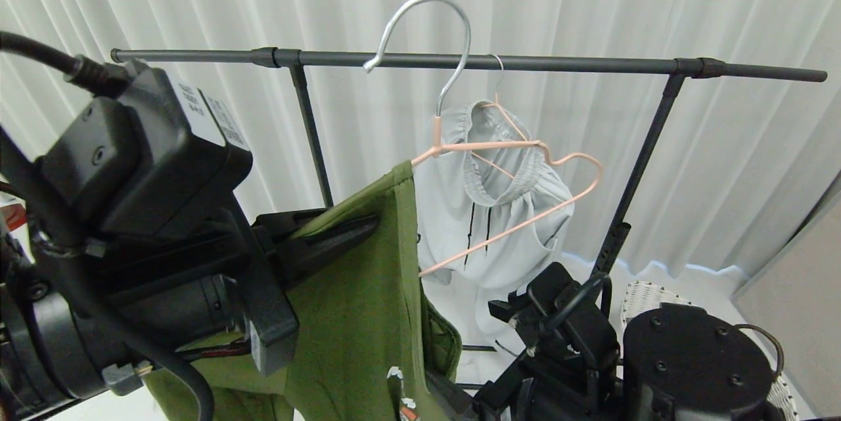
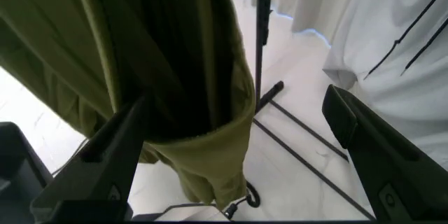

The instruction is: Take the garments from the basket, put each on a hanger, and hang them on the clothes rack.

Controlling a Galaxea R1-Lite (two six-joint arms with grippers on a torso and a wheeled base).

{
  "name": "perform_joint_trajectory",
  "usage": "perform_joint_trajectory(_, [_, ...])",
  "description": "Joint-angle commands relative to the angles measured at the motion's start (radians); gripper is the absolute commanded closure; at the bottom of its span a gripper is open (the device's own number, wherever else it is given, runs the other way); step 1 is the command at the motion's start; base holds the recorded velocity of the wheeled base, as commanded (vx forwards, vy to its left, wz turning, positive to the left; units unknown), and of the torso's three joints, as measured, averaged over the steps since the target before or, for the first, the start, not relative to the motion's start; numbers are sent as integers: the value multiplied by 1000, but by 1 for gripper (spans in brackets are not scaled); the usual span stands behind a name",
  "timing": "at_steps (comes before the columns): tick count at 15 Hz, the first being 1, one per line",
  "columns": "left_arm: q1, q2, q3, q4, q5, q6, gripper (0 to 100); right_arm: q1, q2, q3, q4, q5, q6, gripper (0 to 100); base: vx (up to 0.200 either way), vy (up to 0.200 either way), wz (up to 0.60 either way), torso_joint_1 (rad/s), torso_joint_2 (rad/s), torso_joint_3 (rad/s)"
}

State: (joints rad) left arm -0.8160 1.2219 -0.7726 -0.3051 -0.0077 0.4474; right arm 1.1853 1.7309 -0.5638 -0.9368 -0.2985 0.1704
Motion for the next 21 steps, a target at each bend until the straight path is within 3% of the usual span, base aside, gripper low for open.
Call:
perform_joint_trajectory(1, [-3,2,-2,0,0,0,100,2,-2,5,0,-1,-2,0,0,0,0,0,0,0])
perform_joint_trajectory(6, [-3,-4,-13,0,0,0,100,-53,53,71,0,-68,-3,0,0,0,0,0,0,0])
perform_joint_trajectory(8, [-2,-5,-4,0,2,4,100,-135,47,105,1,-91,-22,0,0,0,0,0,0,0])
perform_joint_trajectory(10, [14,-13,13,-2,3,4,100,-316,10,105,0,-166,-109,0,0,0,0,0,0,0])
perform_joint_trajectory(11, [26,-21,24,-2,3,4,100,-383,-13,107,0,-168,-137,0,0,0,0,0,0,0])
perform_joint_trajectory(13, [35,-38,52,-11,2,4,100,-546,-54,99,-2,-151,-187,0,0,0,0,0,0,0])
perform_joint_trajectory(15, [35,-45,76,-20,2,4,100,-644,-88,91,-2,-83,-227,0,0,0,0,0,0,0])
perform_joint_trajectory(18, [35,-61,128,-19,0,10,100,-725,-109,55,-2,-31,-266,0,0,0,0,0,0,0])
perform_joint_trajectory(21, [35,-61,211,-19,0,70,100,-754,-142,16,0,-2,-272,0,0,0,0,0,0,0])
